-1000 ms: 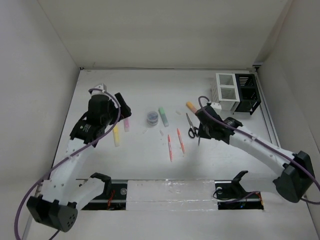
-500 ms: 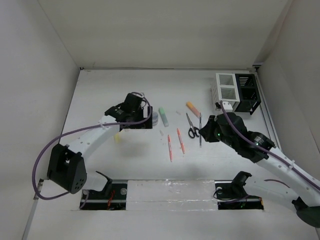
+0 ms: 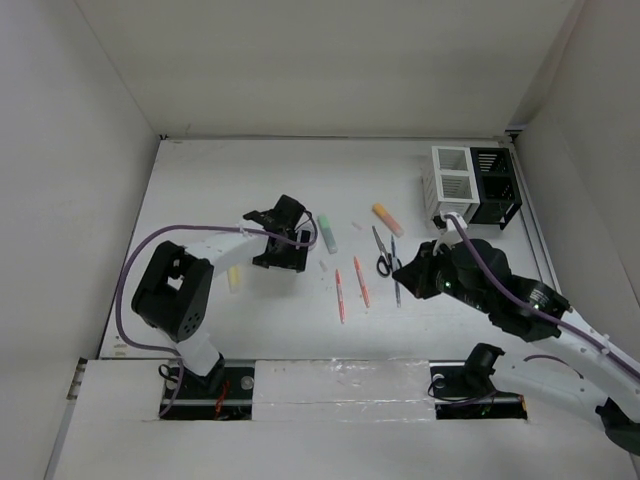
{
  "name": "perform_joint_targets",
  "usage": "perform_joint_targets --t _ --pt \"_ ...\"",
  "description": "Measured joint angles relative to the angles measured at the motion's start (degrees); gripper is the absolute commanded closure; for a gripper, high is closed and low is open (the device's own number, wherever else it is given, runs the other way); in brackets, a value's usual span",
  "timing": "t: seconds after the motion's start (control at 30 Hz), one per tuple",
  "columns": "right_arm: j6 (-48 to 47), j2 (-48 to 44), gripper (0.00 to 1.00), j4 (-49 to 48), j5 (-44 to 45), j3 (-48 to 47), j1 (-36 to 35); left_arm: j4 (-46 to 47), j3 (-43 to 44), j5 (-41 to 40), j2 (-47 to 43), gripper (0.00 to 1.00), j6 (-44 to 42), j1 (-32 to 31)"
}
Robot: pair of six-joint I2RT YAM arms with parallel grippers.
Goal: Sort the stationery into containers
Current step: Pick up the pen cap from the center of the board.
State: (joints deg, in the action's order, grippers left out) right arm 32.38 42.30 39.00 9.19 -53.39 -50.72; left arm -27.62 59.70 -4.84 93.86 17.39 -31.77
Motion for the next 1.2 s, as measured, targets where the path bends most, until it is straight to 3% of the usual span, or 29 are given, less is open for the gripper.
perform_joint_targets --t 0.27,0.67,0.87,0.97,1.2 --pt "-0.1 -3.0 1.0 -0.6 -0.5 1.7 -1.8 0.8 0.9 -1.3 2.0 0.24 -1.8 -0.3" --pt "-0.7 -3.4 1.0 -0.7 -1.3 1.8 -2.5 1.9 7.9 -6.6 10.5 0.24 -3.8 -5.9" --pt "-1.2 -3.3 1.0 -1.0 -2.3 1.8 -3.0 2.3 7.8 -7.6 10.5 0.29 -4.0 -5.9" --pt "-1.6 -3.2 1.0 -1.2 -2.7 1.8 -3.0 2.6 7.6 -7.7 10.5 0.37 -4.1 -5.9" --pt "-1.8 -2.6 1.0 -2.0 -3.1 1.8 -3.0 3.6 7.0 -7.1 10.4 0.4 -4.4 -5.9"
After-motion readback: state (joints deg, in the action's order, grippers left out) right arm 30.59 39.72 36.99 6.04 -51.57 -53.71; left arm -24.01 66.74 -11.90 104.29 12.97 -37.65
